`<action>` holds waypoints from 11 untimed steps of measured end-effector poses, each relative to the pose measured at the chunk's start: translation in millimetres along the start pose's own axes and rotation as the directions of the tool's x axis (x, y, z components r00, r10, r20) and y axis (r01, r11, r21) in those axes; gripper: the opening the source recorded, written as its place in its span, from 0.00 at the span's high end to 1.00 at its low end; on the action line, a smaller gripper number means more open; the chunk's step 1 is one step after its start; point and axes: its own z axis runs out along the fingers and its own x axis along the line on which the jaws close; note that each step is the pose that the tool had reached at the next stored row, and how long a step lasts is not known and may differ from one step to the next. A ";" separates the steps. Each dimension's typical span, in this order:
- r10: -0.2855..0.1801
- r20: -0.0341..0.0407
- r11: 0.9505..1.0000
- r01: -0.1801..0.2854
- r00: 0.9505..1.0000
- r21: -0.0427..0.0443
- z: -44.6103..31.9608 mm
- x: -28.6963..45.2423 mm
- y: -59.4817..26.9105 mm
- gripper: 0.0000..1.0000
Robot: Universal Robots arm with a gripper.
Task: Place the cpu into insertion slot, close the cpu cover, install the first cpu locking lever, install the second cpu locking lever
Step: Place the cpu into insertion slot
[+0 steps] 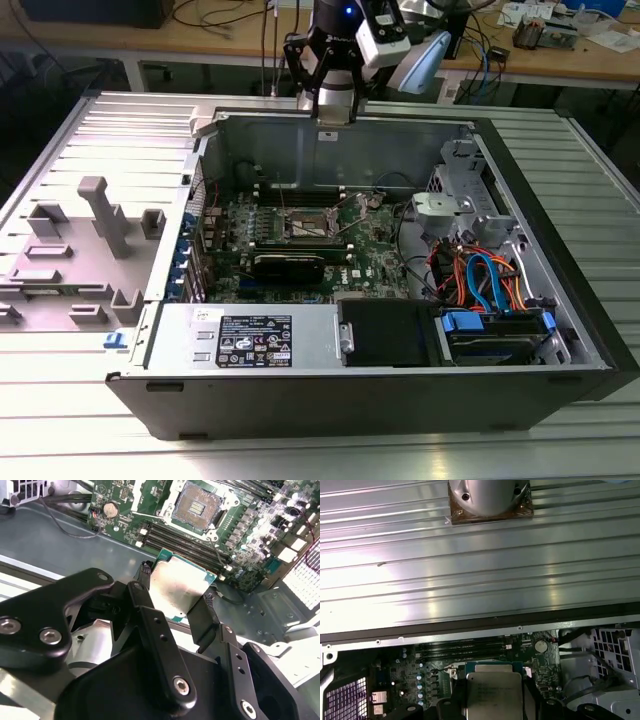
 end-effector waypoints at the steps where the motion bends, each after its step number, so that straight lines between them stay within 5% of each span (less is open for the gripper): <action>1: 0.011 0.001 1.000 -0.011 1.000 0.000 0.1 0.0 0.0 0.46; 8: 0.017 0.002 1.000 -0.017 1.000 0.000 0.2 0.0 0.0 0.46; 11: 0.056 0.005 0.998 -0.056 0.998 -0.001 0.5 -0.1 -0.1 0.46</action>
